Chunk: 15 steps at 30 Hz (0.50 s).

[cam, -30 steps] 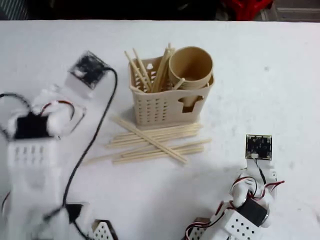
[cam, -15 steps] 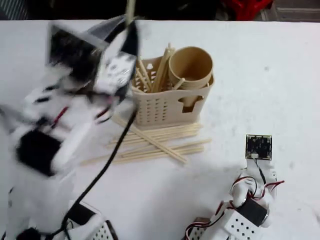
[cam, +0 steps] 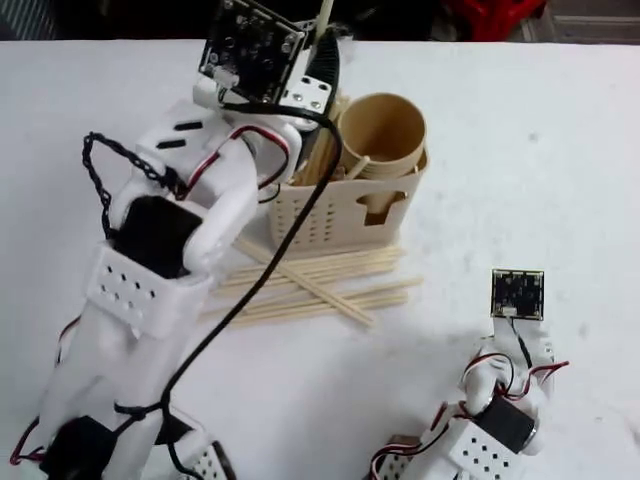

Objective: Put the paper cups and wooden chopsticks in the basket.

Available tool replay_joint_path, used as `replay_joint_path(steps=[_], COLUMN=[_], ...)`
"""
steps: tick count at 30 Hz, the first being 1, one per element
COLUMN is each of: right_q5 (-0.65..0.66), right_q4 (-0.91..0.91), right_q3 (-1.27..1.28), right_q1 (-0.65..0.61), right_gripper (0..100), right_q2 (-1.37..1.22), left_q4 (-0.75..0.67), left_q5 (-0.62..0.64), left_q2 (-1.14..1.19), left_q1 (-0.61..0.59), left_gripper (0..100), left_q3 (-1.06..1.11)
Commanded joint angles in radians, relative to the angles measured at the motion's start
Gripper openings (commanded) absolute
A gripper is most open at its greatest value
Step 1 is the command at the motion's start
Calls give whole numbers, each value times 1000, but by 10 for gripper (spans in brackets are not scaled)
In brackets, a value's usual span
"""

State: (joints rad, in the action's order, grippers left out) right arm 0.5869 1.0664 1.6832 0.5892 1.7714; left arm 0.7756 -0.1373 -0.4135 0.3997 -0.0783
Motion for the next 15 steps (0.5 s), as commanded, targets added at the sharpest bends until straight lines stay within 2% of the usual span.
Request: replay_joint_path(steps=[1, 7, 15], right_q5=[6, 6, 6], right_q4=[-18, -18, -18], right_q3=[8, 8, 8], right_q1=[1, 1, 1], right_gripper=[18, 18, 18], right_q2=[-8, -8, -8], left_q4=[-15, 17, 41], left_q5=[9, 11, 130], left_q2=[21, 24, 22], left_q1=[5, 2, -113], left_gripper=[28, 28, 103], left_q3=[-34, -35, -35])
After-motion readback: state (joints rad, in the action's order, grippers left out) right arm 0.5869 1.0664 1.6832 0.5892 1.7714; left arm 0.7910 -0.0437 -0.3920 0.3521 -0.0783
